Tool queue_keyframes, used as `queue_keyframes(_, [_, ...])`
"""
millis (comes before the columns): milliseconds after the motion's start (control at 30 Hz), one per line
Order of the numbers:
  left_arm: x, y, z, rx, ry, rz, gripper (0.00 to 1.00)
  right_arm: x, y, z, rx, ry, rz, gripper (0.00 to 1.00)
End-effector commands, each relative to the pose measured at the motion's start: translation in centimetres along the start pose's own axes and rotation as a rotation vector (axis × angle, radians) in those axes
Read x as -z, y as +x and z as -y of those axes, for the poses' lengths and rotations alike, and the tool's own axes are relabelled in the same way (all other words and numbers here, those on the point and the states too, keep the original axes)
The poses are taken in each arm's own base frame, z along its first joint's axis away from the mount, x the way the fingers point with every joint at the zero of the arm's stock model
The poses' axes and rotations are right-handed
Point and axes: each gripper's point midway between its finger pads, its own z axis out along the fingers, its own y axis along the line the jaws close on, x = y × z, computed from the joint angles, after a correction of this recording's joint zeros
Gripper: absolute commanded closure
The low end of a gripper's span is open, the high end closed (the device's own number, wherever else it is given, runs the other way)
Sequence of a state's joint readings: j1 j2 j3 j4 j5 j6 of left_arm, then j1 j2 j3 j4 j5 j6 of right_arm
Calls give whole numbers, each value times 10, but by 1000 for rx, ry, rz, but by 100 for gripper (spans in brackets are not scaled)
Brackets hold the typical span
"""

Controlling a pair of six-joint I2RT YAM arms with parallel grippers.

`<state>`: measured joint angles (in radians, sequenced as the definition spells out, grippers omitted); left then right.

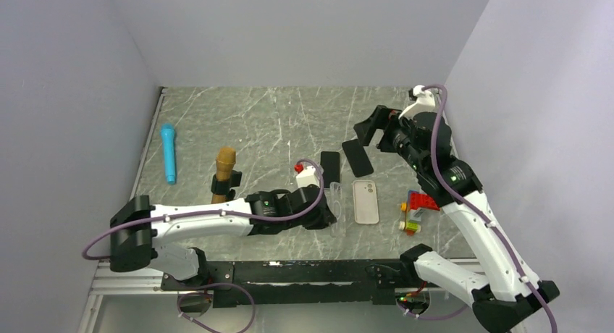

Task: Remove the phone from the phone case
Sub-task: Place the phone case at the center of the board.

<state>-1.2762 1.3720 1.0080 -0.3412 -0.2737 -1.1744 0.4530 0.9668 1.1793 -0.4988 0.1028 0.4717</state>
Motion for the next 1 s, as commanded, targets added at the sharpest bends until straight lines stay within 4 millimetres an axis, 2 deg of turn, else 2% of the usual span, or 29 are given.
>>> queue_keyframes(0, [-11, 8, 31, 100, 92, -48, 100, 22, 2, 14, 18, 52, -1, 3])
queue_keyframes(167, [-32, 16, 23, 139, 73, -94, 100, 33, 4, 13, 9, 33, 6, 2])
queue_keyframes(600, [-77, 13, -27, 183, -45, -161, 98, 41, 12, 17, 3, 33, -4, 0])
queue_keyframes(667, [-79, 11, -29, 177, -28, -157, 93, 44, 11, 18, 4, 41, -1, 0])
queue_keyframes(833, [-76, 7, -29, 148, -15, -150, 69, 54, 3, 17, 11, 39, 20, 0])
queue_keyframes(967, [-65, -8, -29, 117, -15, -112, 52, 65, -9, 15, 17, 37, 48, 0])
